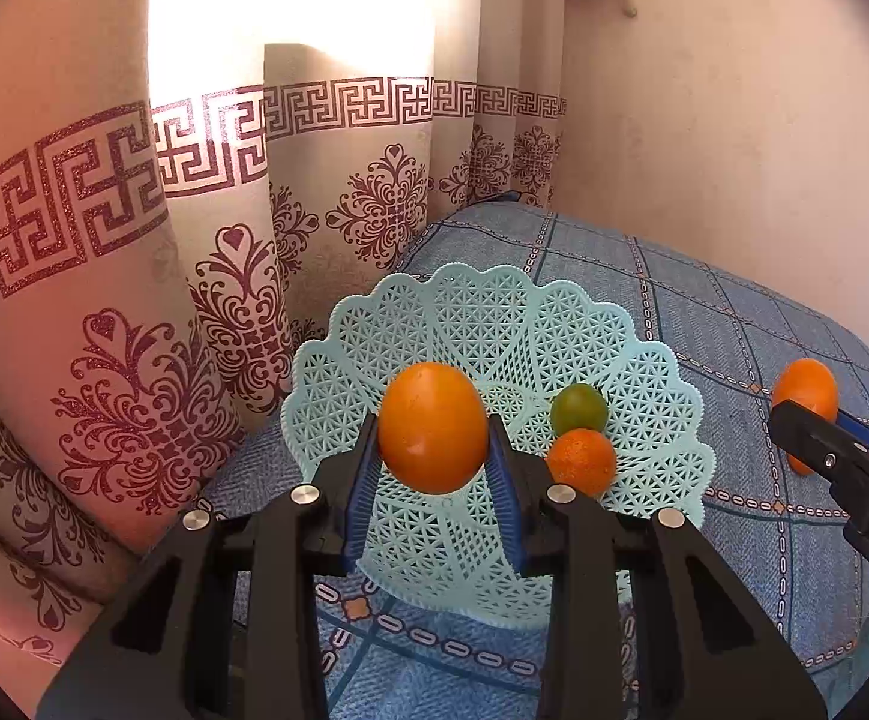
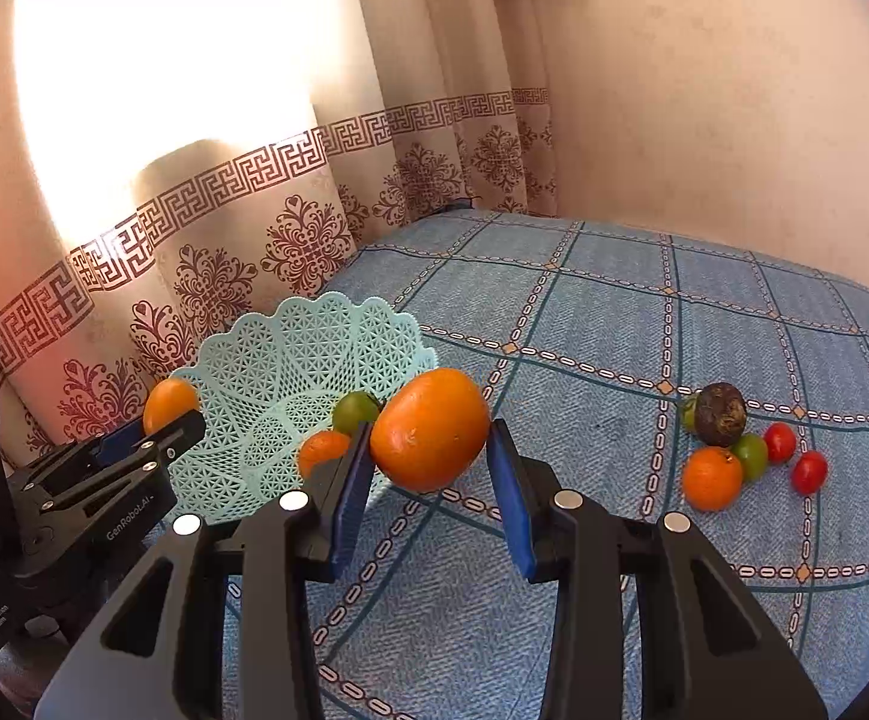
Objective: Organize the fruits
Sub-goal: 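Carry both oranges over the lace basket and open both grippers, then move both open grippers back toward the remaining fruit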
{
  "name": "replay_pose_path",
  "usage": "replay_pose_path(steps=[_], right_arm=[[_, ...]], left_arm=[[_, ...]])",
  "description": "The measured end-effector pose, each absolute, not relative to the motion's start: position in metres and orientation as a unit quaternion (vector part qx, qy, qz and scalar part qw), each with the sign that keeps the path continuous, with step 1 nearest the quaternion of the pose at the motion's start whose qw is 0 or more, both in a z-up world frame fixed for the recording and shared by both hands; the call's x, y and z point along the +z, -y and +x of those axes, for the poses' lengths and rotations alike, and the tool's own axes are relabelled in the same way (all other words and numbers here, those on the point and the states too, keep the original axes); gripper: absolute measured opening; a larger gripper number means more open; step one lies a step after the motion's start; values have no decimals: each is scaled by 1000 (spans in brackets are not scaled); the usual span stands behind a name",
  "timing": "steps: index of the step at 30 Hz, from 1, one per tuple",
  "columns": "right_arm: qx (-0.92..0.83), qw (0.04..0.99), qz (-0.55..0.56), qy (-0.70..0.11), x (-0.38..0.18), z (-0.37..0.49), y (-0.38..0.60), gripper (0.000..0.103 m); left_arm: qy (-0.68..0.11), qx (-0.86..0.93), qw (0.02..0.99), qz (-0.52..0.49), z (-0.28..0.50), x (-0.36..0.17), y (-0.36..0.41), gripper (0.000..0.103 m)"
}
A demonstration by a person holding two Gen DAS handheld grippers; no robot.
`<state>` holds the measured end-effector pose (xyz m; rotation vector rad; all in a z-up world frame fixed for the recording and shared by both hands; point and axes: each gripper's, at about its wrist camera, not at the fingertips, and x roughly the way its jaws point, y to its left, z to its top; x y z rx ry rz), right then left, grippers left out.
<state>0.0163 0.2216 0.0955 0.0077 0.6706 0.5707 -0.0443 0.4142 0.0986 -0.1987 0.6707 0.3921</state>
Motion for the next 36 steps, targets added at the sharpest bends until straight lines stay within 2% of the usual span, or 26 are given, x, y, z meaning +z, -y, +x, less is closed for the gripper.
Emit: replay_pose_path(steps=[16,18,19,25,32,36], right_arm=[[319,883,-17,-344,81,9,-271,40],[319,884,-14,-342,81,8,-272,44],[318,885,-13,-339,82,8,-272,47],[308,889,4,-338,83,11,-261,48],[297,893,27,-338,83,15,-246,49],[293,894,37,-336,85,17,-237,50]], left_arm=[[-334,194,914,-125,-50,93,-437,38],[-329,195,915,-129,-52,94,-441,59],[-324,202,916,-125,-54,95,-441,63],[-306,212,921,-114,-61,105,-440,71],[-302,220,921,-108,-65,110,-436,88],[-298,224,923,-95,-63,115,-428,94]])
